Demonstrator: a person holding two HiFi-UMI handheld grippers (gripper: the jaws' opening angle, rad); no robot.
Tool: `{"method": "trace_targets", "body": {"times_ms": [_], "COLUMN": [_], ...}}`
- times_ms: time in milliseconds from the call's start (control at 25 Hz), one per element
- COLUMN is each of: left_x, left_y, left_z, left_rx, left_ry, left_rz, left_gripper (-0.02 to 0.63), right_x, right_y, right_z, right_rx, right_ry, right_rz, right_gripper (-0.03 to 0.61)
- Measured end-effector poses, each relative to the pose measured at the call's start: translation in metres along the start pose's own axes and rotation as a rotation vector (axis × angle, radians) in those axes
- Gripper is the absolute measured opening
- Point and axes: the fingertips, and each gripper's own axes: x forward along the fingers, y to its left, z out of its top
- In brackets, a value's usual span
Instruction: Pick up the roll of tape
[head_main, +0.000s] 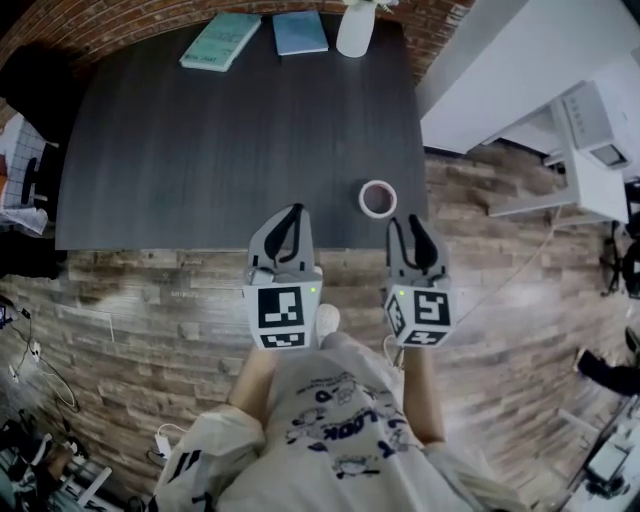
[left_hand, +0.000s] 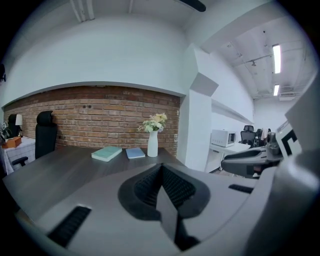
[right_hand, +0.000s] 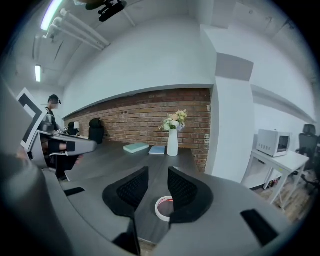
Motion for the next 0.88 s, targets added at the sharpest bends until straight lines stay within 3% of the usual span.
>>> {"method": "trace_targets", "body": {"times_ms": [440,880], "left_x": [0.046,0.065], "left_y": [0.018,0.033], "left_z": [-0.026,-0.068], "left_rx": [-0.019,-0.058], "left_ry": [0.096,0.196], "left_rz": [-0.018,-0.021], "left_gripper": [0.002,0.002], "right_x": [0.056,0.089], "right_y": [0.003,0.012], "right_z": [-0.035,-0.096], "right_rx": [0.005,-0.017], "right_ry": [0.139,0.346], "right_rz": [0.038,0.072], "right_gripper": [0.101,0.101]}}
